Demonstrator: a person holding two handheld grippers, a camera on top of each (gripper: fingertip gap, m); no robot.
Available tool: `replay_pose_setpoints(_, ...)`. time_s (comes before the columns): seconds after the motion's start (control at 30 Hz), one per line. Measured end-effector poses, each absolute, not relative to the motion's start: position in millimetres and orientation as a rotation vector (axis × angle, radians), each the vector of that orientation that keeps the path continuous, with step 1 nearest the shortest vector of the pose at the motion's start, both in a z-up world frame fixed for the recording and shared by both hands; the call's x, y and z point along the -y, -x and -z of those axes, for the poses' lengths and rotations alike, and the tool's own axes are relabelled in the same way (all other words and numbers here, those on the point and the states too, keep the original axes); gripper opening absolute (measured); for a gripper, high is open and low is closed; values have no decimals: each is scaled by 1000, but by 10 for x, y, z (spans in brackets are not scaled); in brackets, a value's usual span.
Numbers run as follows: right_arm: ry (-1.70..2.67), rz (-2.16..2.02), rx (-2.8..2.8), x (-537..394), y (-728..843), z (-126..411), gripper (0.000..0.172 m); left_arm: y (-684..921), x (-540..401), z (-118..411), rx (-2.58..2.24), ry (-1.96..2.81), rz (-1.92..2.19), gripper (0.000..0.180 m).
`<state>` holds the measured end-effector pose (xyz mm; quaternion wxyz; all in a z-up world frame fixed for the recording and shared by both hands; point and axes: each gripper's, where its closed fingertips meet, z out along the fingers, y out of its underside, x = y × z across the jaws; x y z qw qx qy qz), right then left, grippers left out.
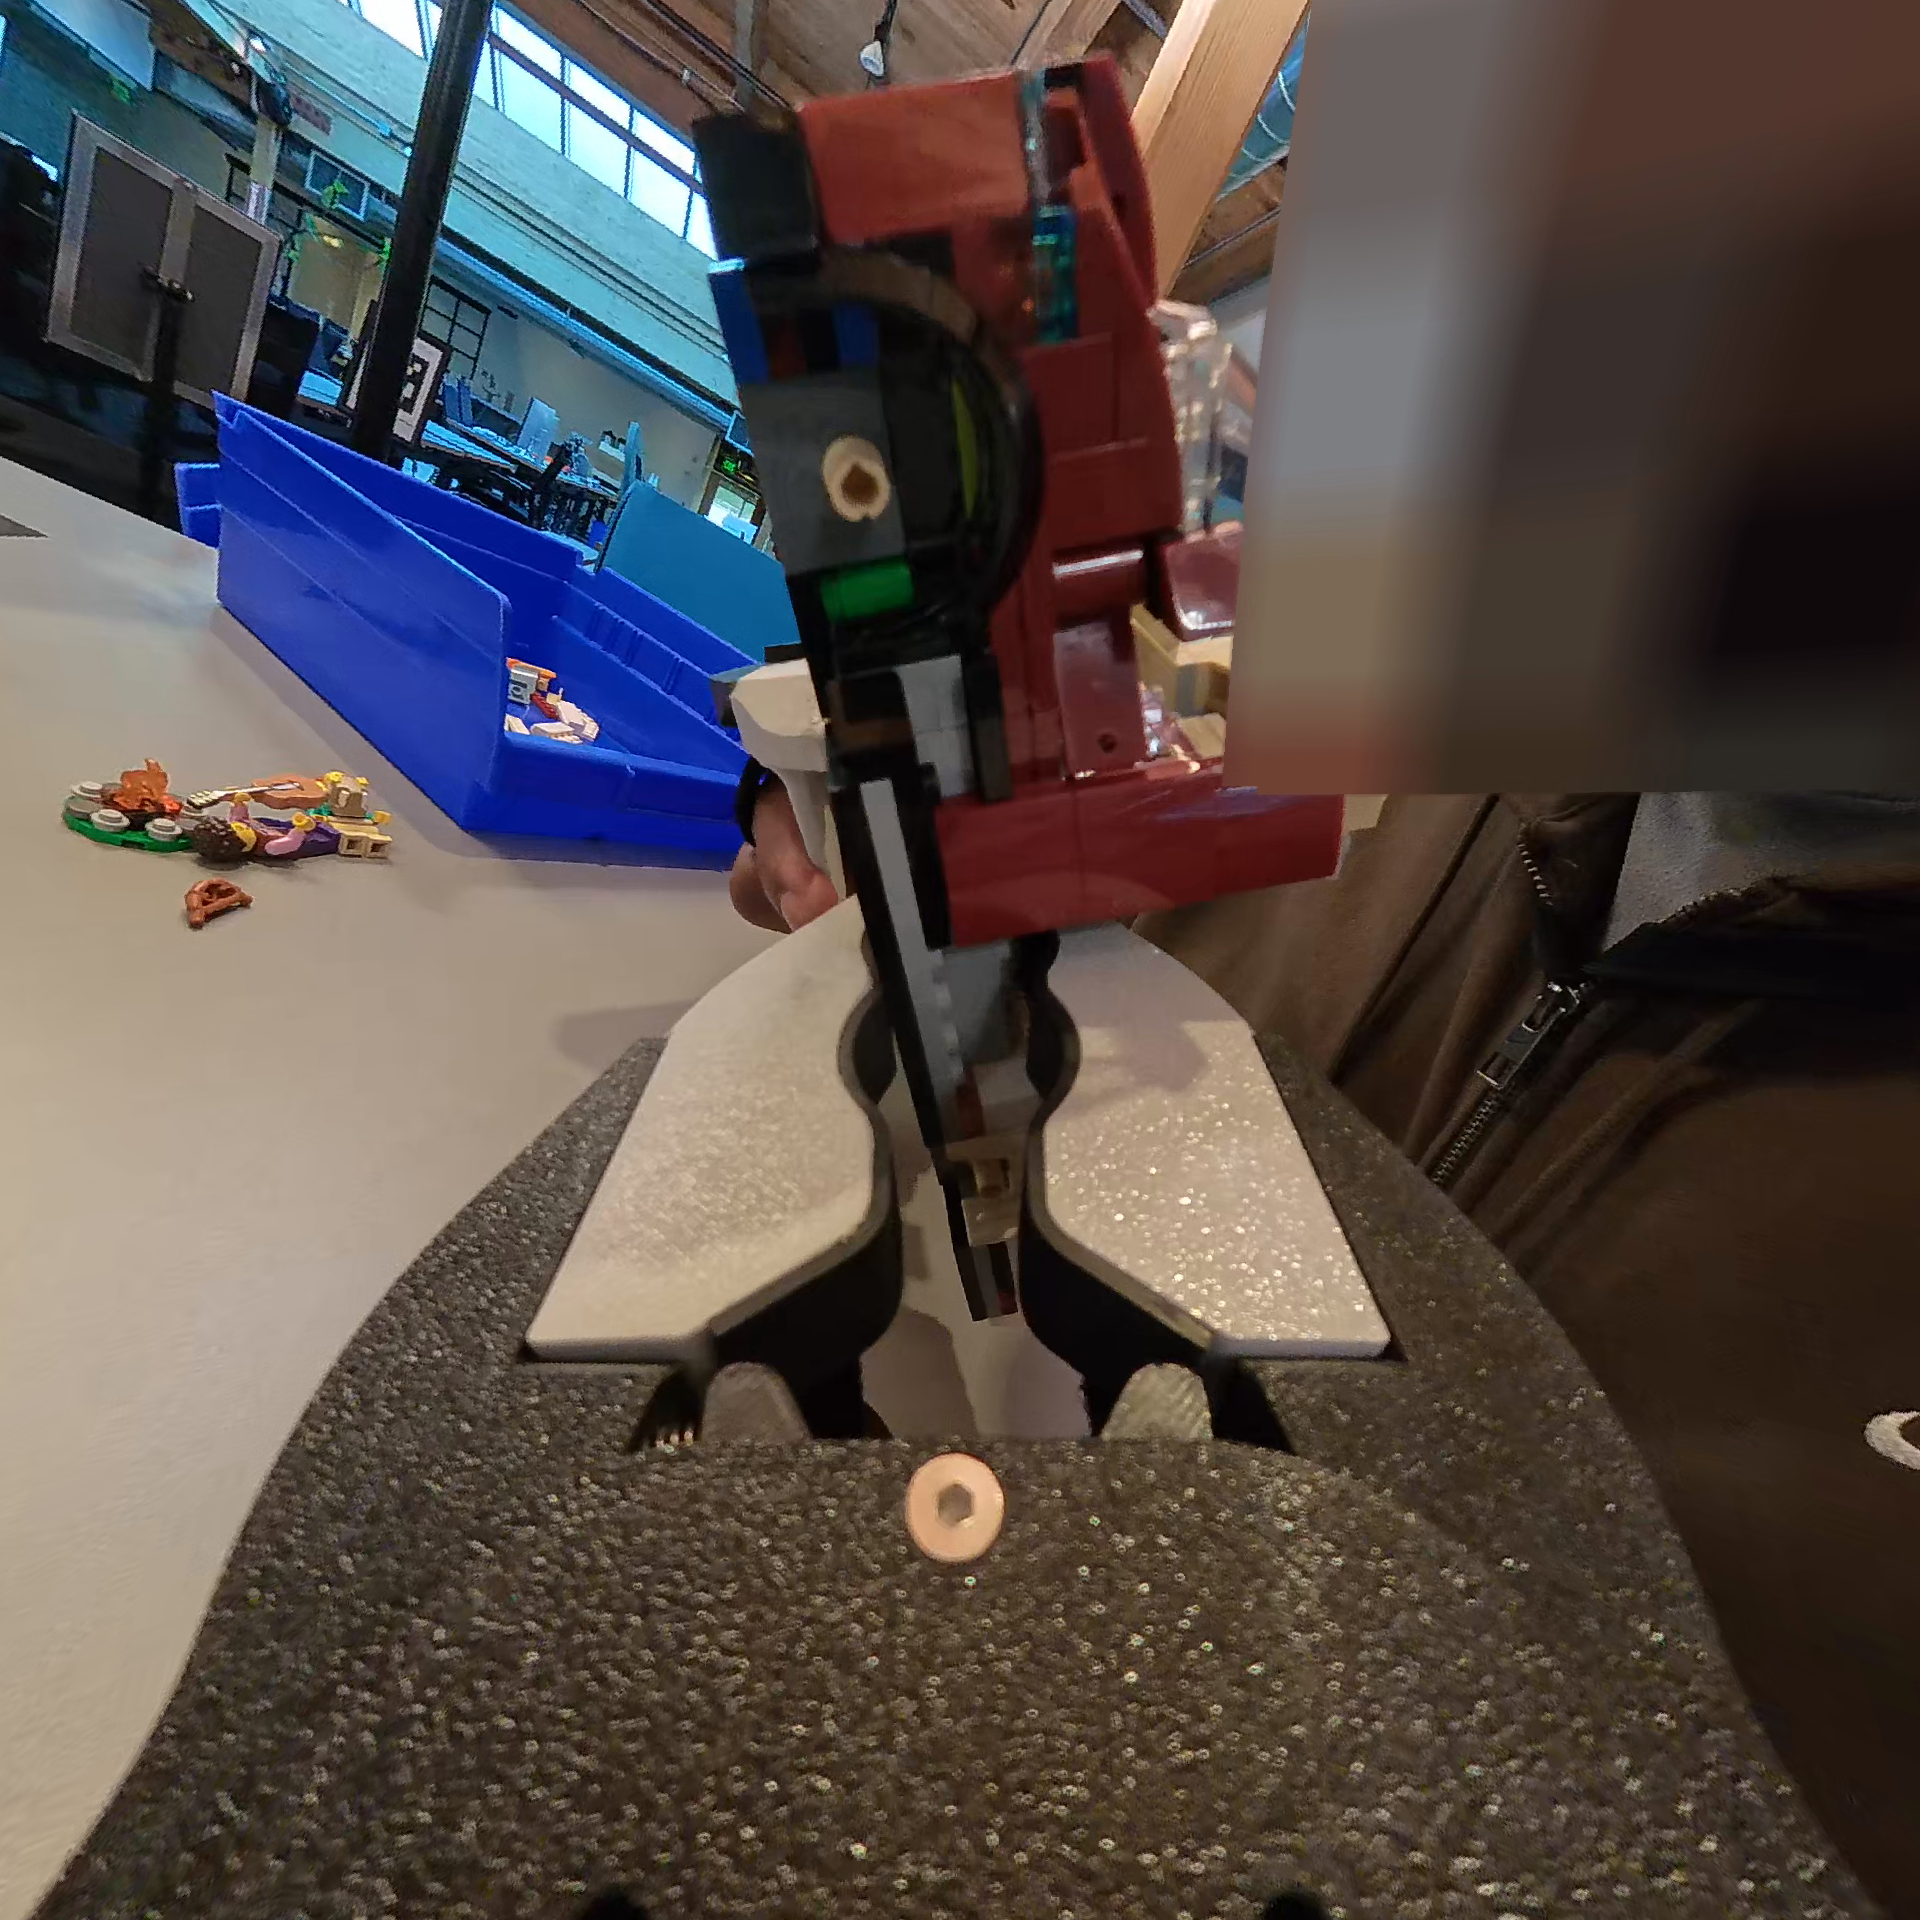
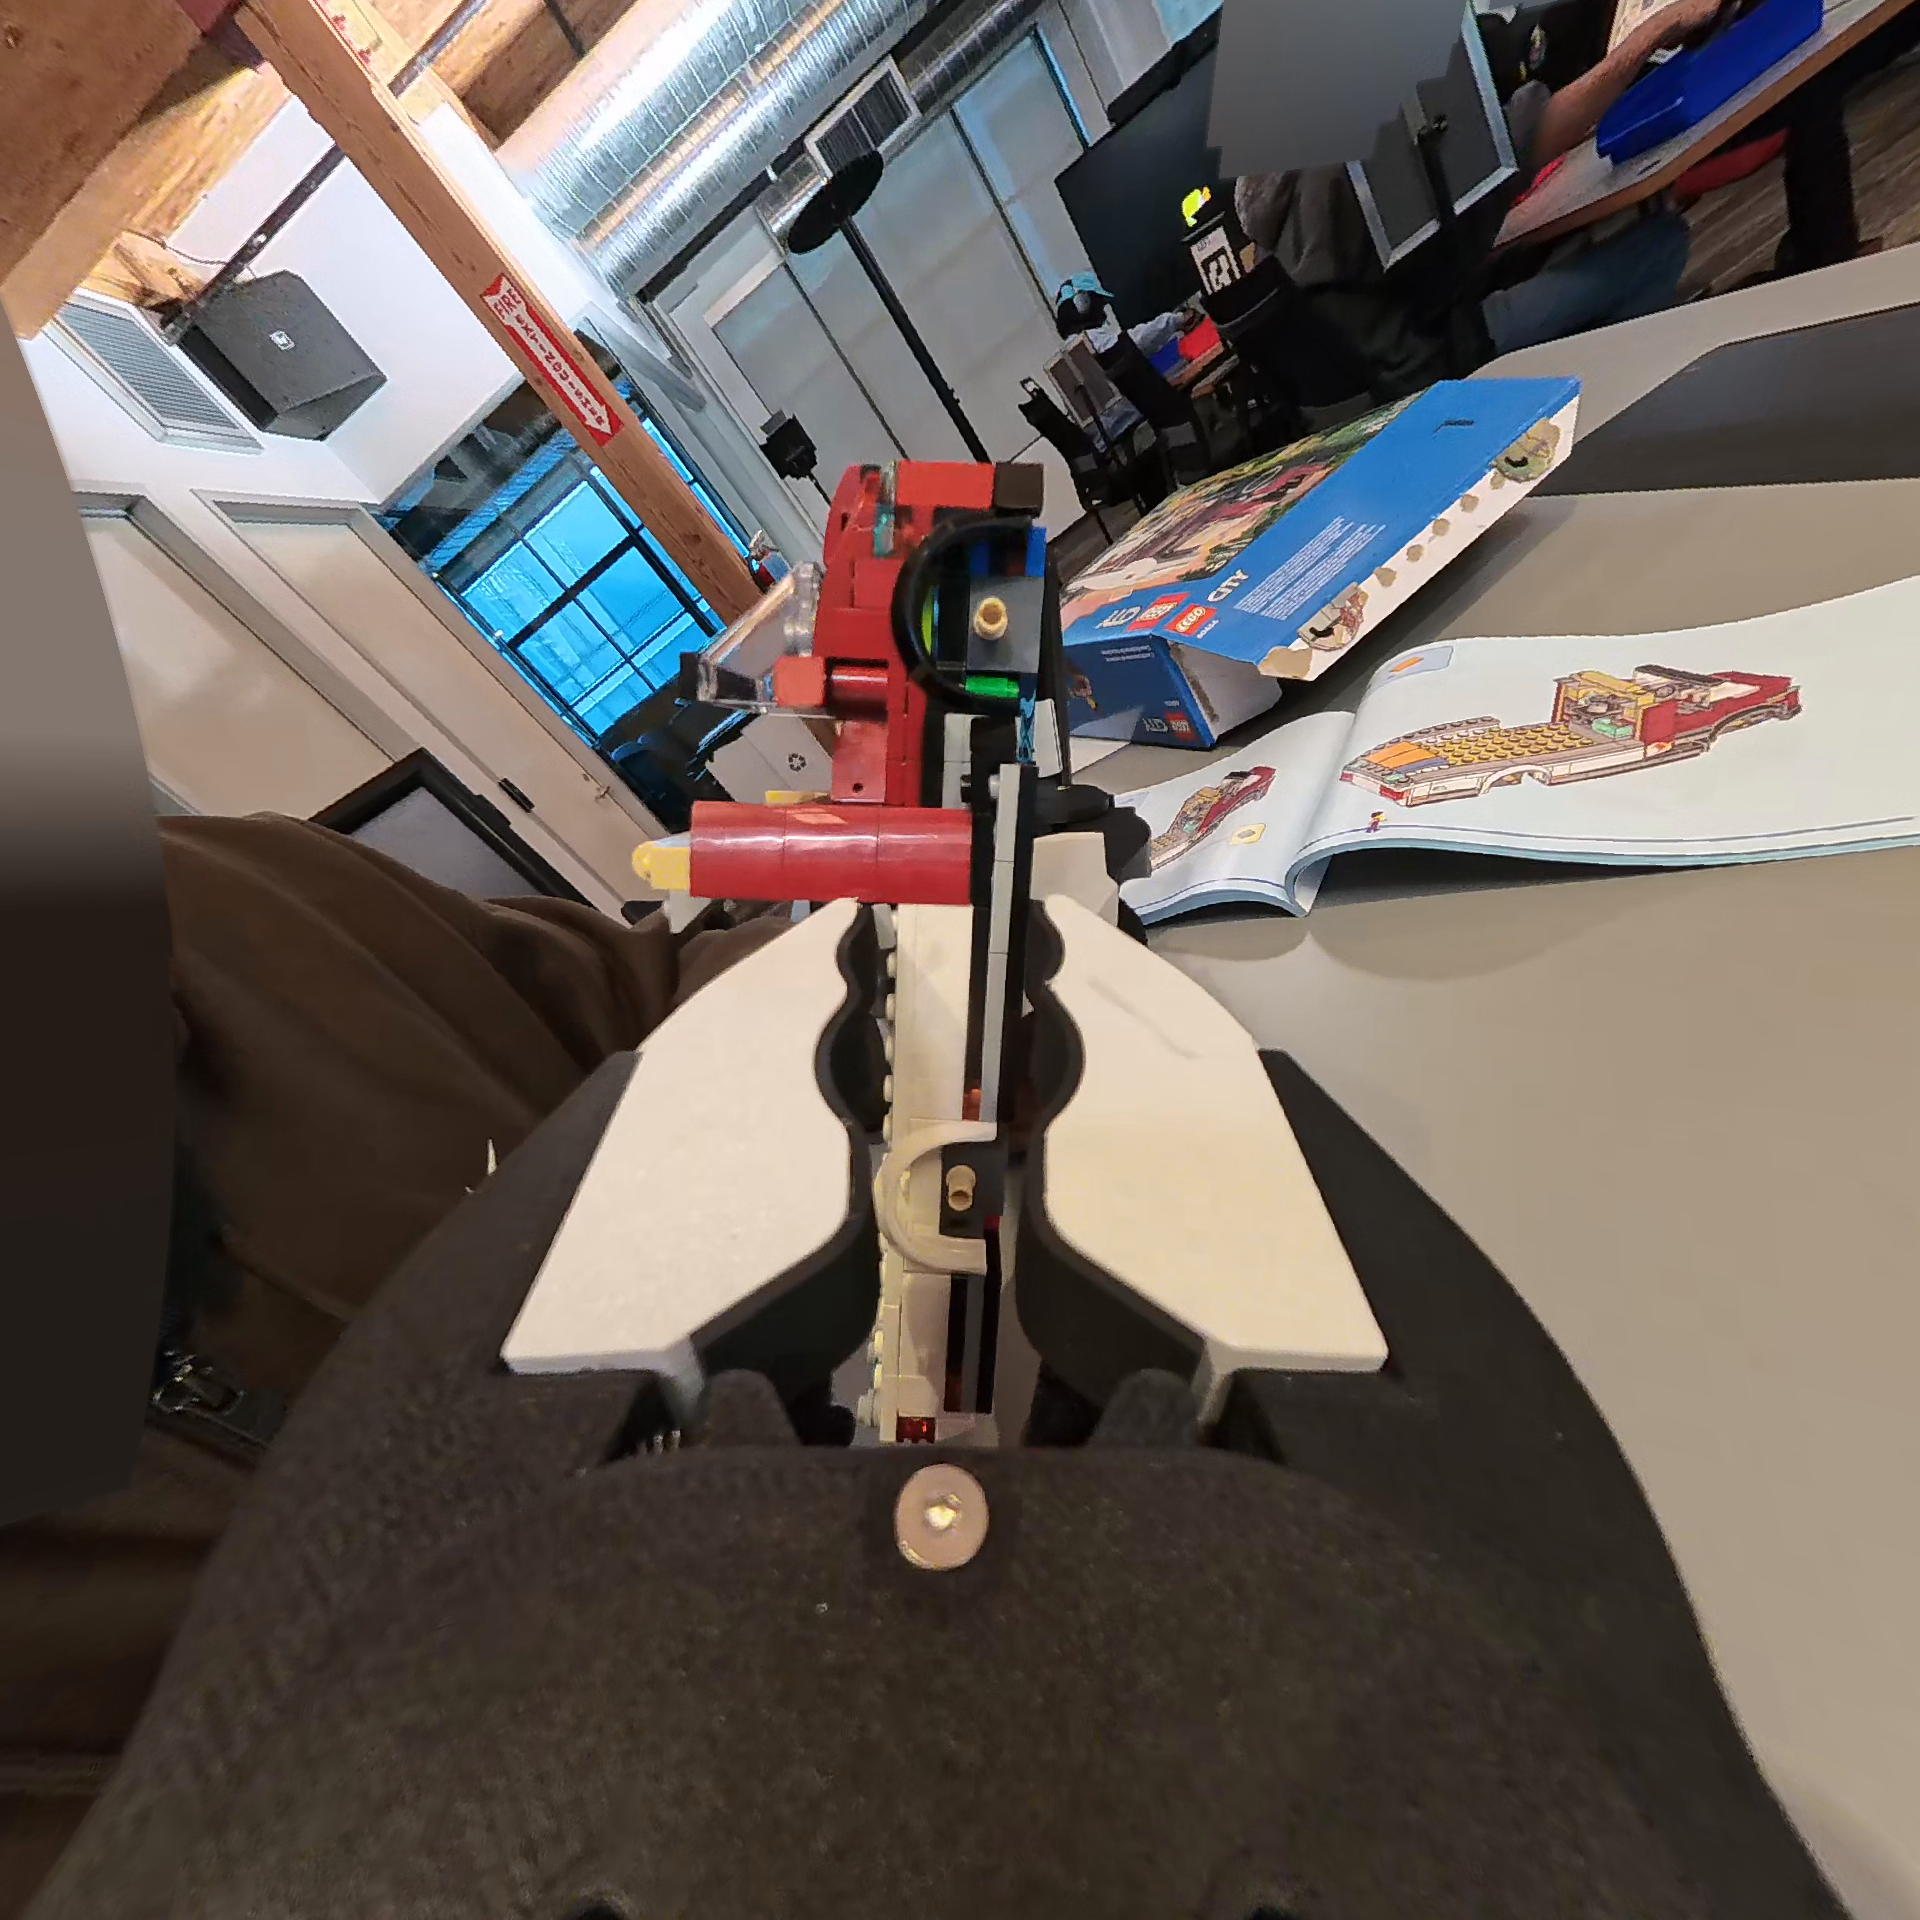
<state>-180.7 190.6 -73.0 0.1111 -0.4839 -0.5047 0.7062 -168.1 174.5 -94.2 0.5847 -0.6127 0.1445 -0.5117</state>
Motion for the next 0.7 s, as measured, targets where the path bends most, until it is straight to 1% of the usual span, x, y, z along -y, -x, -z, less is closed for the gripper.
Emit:
replay_pose_setpoints(0.5,1459,-2080,1453,-1913,1809,735,27,1685,-1747,936,-325,1422,1222,22)
replay_pose_setpoints(0.53,1462,-2074,1446,-1923,1815,735,27,1700,-1771,932,-301,1421,1216,24)
replay_pose_setpoints(0.57,1477,-2064,1445,-1924,1825,753,27,1717,-1793,922,-270,1416,1213,29)
replay_pose_setpoints(0.6,1499,-2054,1439,-1927,1840,783,27,1711,-1813,930,-254,1425,1207,40)
replay_pose_setpoints(0.63,1525,-2053,1426,-1931,1853,815,27,1699,-1824,947,-248,1438,1201,43)
replay_pose_setpoints(0.67,1536,-2064,1412,-1933,1861,831,27,1696,-1832,970,-243,1452,1196,39)
replay_pose_setpoints(0.7,1536,-2080,1404,-1931,1862,829,27,1697,-1834,981,-239,1459,1205,32)
